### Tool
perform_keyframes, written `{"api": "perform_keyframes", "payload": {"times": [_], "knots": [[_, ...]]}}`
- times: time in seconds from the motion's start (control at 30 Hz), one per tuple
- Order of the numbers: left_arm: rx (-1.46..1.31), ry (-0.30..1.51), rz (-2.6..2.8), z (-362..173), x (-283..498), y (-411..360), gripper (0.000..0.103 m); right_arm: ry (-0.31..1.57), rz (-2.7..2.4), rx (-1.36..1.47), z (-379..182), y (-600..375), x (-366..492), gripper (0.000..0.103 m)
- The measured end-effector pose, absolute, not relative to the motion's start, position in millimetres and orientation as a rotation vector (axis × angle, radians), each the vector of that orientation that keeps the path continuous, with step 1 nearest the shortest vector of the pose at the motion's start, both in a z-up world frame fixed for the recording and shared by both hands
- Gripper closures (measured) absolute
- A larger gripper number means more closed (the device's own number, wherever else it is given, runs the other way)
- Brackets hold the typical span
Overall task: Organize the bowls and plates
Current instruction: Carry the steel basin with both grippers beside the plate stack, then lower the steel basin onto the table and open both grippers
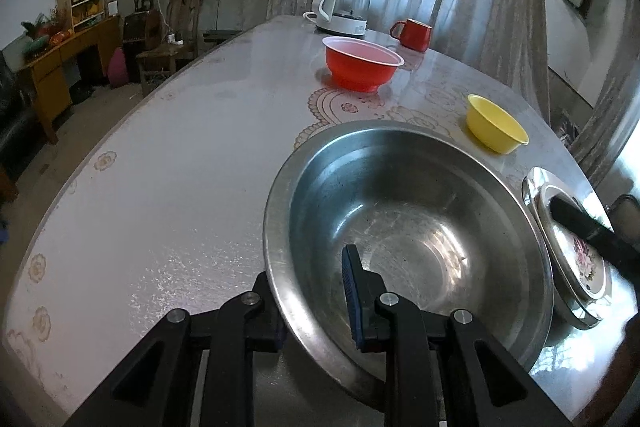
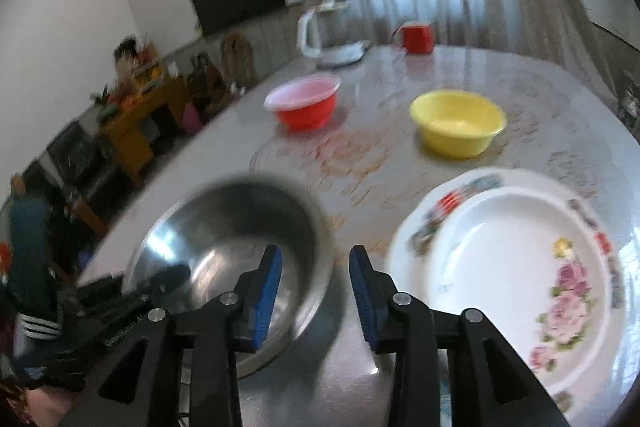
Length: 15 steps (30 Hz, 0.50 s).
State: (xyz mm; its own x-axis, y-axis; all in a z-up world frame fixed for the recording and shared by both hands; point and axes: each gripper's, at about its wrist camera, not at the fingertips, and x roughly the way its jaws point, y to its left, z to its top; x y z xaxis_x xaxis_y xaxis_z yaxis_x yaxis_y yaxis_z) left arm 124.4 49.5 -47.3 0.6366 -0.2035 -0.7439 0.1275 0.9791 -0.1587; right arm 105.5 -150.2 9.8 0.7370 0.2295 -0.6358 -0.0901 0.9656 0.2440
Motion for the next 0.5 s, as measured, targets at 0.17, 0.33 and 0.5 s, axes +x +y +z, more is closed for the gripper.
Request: {"api": "perform_keyframes", "payload": {"times": [0.17,0.33,0.5], "knots": [[-0.108,0.868,-0.205,-46,123,45,0.078,0.655,0.131,0.305,28,-186,95,0.068],[-0.105,0.878,-0.210,-44,121,43,0.072,0.649,0.099,0.375,30,-210,90,0.068],[-0.089,0.879,-0.211,-43,117,38,0.066,0.665,0.093,0.417,24,-220,88,0.068]]}}
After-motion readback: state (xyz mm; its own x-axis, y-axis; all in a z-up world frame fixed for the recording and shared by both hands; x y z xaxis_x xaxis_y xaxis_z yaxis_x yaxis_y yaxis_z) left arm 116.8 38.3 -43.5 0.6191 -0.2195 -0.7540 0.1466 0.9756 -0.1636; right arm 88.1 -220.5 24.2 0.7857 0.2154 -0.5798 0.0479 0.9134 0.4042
